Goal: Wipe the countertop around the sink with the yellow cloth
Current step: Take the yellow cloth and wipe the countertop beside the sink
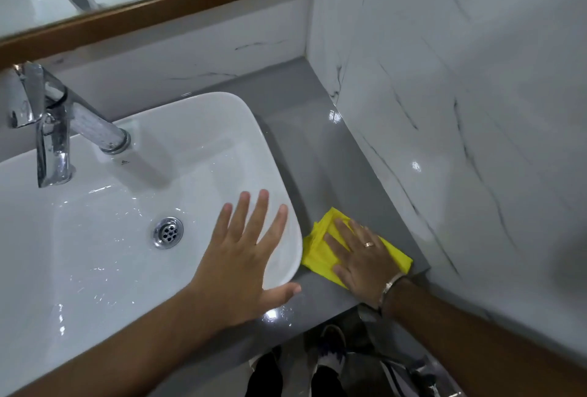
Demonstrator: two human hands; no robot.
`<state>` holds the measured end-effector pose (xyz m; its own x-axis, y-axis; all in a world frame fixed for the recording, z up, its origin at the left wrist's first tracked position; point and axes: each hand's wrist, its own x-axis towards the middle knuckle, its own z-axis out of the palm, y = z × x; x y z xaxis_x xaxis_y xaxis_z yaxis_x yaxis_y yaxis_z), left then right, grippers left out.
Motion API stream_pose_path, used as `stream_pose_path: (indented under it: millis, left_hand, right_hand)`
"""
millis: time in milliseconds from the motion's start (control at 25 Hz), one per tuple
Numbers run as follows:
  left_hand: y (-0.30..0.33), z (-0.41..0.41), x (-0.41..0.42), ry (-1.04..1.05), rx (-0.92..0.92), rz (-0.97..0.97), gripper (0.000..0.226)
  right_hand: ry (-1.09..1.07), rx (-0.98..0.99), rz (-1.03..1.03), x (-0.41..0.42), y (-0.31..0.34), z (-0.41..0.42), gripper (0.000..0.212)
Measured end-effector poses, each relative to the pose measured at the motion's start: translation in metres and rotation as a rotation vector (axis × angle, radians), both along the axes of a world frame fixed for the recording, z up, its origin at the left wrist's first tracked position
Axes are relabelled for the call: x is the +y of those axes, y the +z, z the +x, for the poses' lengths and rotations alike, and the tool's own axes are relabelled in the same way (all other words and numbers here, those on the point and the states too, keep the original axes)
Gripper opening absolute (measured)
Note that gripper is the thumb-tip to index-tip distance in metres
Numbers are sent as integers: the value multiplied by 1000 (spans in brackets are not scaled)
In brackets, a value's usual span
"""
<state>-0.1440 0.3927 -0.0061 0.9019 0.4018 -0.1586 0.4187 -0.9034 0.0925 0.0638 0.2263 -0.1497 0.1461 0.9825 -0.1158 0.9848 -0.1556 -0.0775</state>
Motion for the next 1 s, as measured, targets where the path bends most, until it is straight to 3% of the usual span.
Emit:
stream_pose_path:
  millis: [40,80,160,200,320,360,520,640,800,880,920,1000]
  left_hand:
    - [-2,-5,-9,98,21,-2,107]
    - [-4,-9,-18,190,45,-8,107]
    - [-9,-12,-29,334,70,-24,110]
    - [-11,-11,-30,384,69,-23,113]
    - [-9,-17,-27,433,32,8,120]
    - [-9,-24,-26,434,15,18,119]
    - [-7,-45,-24,512,-12,7,115]
    - [-8,-43,-24,500,-16,15,111]
    - [-2,-42,-24,521,-37,-18,105]
    - [-4,-43,-25,508,-45,-44,103]
    - [-3,-44,-25,516,-48,-47,102]
    - [-3,-45,-25,525,-48,-32,101]
  right_hand:
    - [12,6,6,5,1,15,59]
    - [-112,10,10,15,4,27,58]
    - [-517,75,15,40,7,30,57]
    - [-554,59,-6,55,6,27,57]
    - [-164,27,-57,95,1,49,58]
    - [-167,33,-54,114,1,63,57]
    - [-534,104,-52,202,0,96,58]
    - [-364,85,-44,244,8,83,57]
    - [332,83,-149,149,9,39,59]
    - [584,30,-236,127,4,66,59]
    - [574,-17,-207,143,2,84,61]
    - [185,-1,-165,198,6,107,65]
